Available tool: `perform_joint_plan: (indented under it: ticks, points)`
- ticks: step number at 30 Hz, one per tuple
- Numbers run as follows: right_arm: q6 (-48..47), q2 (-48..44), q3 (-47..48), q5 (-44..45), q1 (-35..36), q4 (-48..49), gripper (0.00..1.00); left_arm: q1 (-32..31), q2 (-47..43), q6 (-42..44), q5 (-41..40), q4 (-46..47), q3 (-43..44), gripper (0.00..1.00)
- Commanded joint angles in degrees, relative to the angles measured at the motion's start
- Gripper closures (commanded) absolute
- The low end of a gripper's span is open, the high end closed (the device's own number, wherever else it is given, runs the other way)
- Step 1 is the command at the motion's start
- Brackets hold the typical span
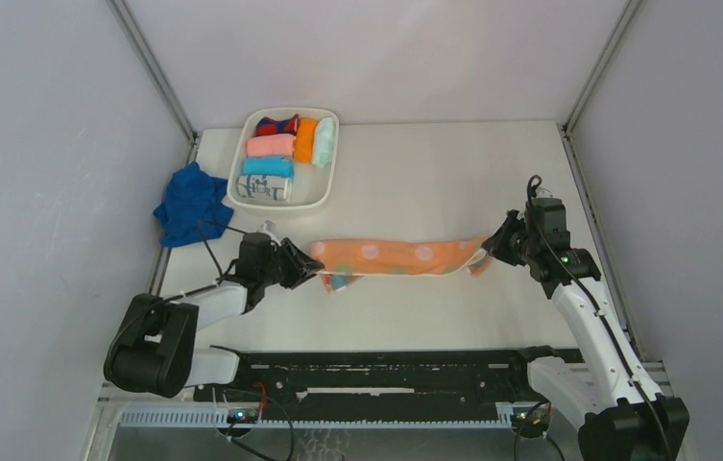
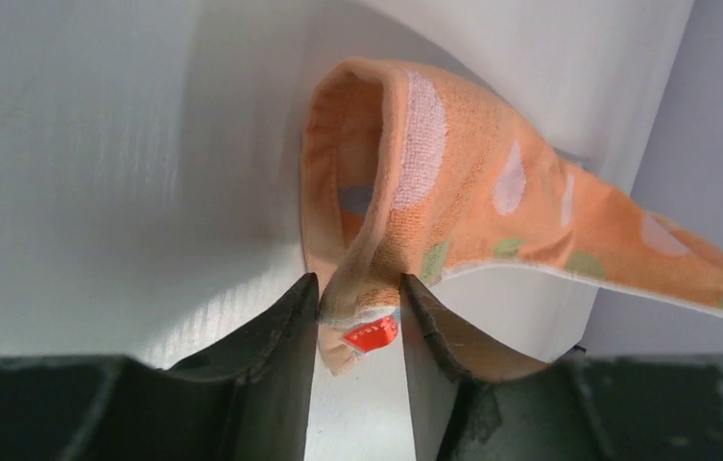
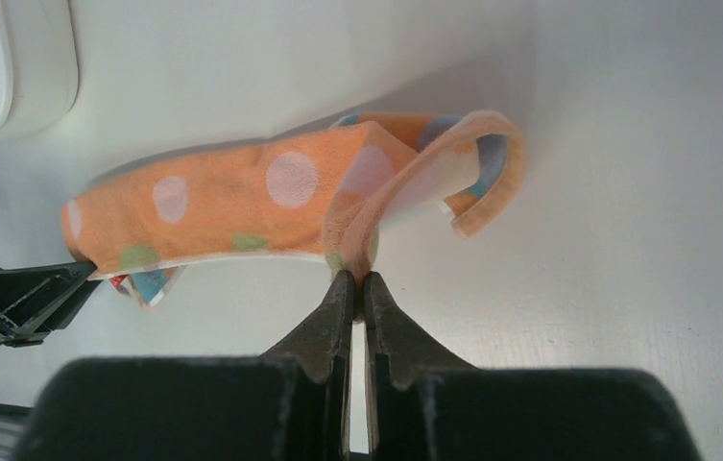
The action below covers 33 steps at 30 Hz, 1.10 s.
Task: Roll the towels
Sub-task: Flatten out the towel at the center of the board, then fold the towel at the center of the board.
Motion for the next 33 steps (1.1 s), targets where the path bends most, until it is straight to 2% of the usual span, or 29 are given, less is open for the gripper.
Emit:
perform_joint_plan:
  ticks: [1,4,6,7,11,15,23,27,33]
  points:
    - [-1.3,-0.2,0.1,0.2,-0.6,2.6,1.00,0.4,-0.5,-1.5,3.6,5.1,-1.1,0.65]
    - [-1.2,-0.5,0.1,0.8,-0.9,2.7,1.00,1.4,-4.7,-1.2,3.0,2.3,-0.5,0.82]
    - [-0.9,-0.8,0.8,1.5,-1.6,2.1,1.00,2.7,-9.6,-0.2,2.1,-3.1,1.0,0.97]
    - [-0.7,-0.9,1.4,1.8,-2.0,1.6,1.00,3.4,-12.7,0.5,1.4,-5.1,1.8,1.00]
    - [-0.2,-0.8,3.9,1.9,-4.0,0.0,1.00,4.5,-24.6,5.8,-3.7,-20.4,9.9,1.00]
    - [0.7,0.1,7.6,-2.2,-5.9,-0.9,1.00,4.6,-30.5,10.1,-7.2,-31.3,19.7,1.00]
    - [-0.2,0.0,18.3,-8.5,-8.3,-2.4,1.00,4.7,-35.9,14.4,-12.6,-41.6,34.6,1.00]
    - [-2.3,-3.2,21.3,-10.4,-8.9,-4.6,1.00,4.6,-40.7,14.7,-13.8,-45.6,37.8,1.00]
    - [-6.0,-9.7,21.3,-14.0,-8.9,-10.6,1.00,4.6,-49.2,12.3,-11.3,-53.3,36.9,1.00]
